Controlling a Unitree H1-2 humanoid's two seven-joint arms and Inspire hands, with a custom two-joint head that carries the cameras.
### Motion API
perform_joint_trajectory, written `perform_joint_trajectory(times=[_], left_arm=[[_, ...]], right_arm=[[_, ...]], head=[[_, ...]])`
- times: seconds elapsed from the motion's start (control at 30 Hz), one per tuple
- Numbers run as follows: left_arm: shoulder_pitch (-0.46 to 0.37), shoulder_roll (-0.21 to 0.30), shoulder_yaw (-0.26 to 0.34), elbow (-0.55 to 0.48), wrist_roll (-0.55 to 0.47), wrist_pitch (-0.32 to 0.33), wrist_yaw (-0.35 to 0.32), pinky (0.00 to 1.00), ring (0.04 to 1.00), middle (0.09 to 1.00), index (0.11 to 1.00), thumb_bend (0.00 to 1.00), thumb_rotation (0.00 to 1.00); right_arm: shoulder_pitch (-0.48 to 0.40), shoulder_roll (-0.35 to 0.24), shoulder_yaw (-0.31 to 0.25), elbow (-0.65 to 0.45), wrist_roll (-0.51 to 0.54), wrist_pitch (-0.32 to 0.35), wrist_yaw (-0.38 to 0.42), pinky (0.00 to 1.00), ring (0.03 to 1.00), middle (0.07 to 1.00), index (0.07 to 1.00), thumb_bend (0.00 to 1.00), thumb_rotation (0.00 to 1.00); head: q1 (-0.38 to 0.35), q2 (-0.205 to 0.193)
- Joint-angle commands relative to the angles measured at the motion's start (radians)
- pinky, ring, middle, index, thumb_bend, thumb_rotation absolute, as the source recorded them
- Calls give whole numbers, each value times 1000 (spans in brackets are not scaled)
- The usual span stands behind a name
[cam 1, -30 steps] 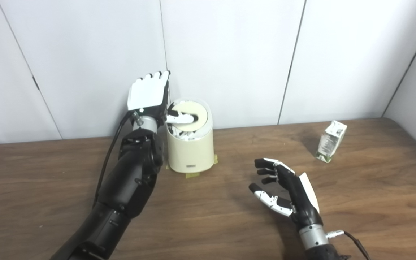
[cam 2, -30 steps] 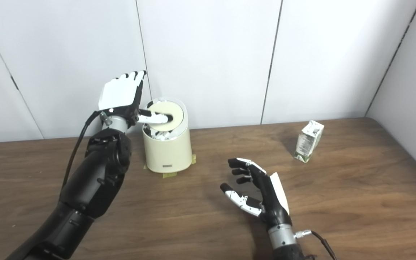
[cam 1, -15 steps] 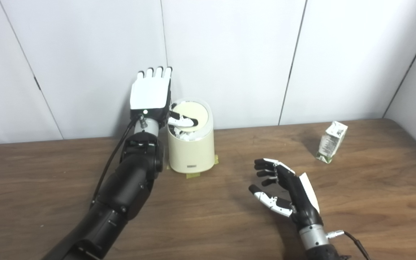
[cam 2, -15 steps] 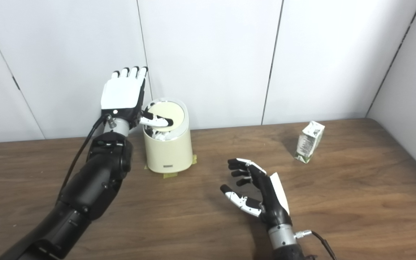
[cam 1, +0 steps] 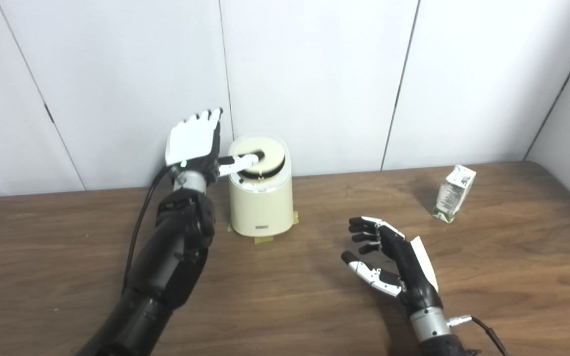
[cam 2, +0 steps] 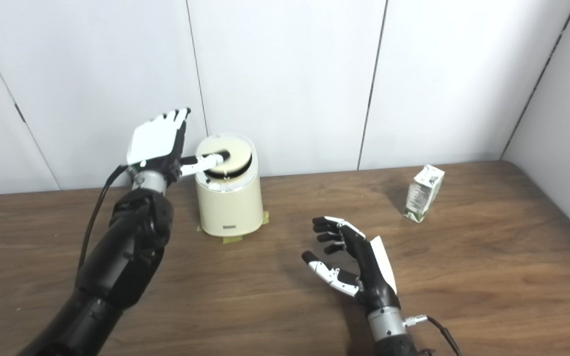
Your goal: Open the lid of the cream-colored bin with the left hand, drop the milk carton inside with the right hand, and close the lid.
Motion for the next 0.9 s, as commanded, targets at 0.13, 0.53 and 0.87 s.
perform_joint_trajectory(times=[0.13,0.53,0.87], left_arm=[[-47,33,37,-113,-37,-53,68,1000,1000,1000,1000,522,1000],[237,95,148,-507,-130,-150,86,1000,982,894,859,432,1000],[504,124,321,-623,-566,-369,27,802,879,880,864,260,983]], right_arm=[[-6,4,1,-4,-18,-4,-8,548,668,707,707,246,242],[-10,17,-9,-35,-53,10,-29,526,643,701,704,262,285],[-44,-8,-27,-163,-170,38,-45,521,631,670,679,275,346]], head=[[-6,-2],[-1,-11],[-7,-14]])
